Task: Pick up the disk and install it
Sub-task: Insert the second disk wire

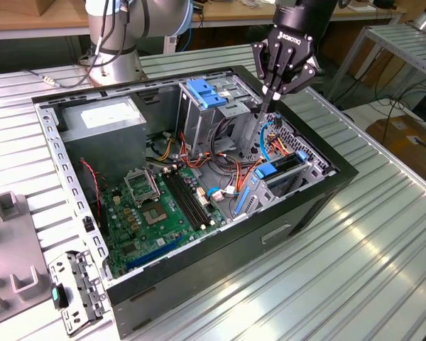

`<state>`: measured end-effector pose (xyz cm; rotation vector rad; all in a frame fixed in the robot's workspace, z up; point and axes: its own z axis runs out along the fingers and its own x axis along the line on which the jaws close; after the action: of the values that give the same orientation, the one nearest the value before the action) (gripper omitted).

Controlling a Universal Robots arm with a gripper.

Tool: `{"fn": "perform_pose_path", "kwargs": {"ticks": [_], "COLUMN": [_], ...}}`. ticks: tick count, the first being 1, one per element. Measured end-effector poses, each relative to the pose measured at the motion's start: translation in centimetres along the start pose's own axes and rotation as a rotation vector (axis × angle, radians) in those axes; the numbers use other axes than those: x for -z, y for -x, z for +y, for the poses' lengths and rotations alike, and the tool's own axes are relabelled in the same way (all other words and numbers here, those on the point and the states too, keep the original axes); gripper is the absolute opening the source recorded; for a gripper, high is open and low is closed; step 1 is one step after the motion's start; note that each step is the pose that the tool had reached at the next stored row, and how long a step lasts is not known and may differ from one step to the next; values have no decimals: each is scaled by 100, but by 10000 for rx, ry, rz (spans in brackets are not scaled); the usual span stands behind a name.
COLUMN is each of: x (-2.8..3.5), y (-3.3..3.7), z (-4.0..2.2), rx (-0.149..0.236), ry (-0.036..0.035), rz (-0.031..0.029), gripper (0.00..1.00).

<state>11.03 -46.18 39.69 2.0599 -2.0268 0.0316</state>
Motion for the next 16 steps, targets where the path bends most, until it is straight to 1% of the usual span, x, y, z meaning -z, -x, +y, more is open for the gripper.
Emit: {"fn": "perform_pose_path", "kwargs": {"ticks": [1, 2, 3, 5, 6, 7, 8, 10, 12, 13, 14, 16], "x": [0, 0, -1, -2, -3, -3, -3, -4, -13, -26, -44, -68], "y": [0, 0, 1, 4, 11, 14, 19, 29, 55, 73, 79, 83], "z": [0, 0, -3, -23, -54, -69, -87, -117, -149, -171, -182, -191], "rx": [0, 0, -2, -12, -37, -49, -64, -91, -109, -120, -135, -155], "ry": [0, 0, 0, 3, 8, 10, 13, 18, 22, 24, 27, 31], "rz": [1, 4, 15, 70, 191, 252, 340, 481, 541, 584, 657, 752], "gripper": [11, 18, 18, 18, 18, 18, 18, 18, 18, 19, 25, 25]}}
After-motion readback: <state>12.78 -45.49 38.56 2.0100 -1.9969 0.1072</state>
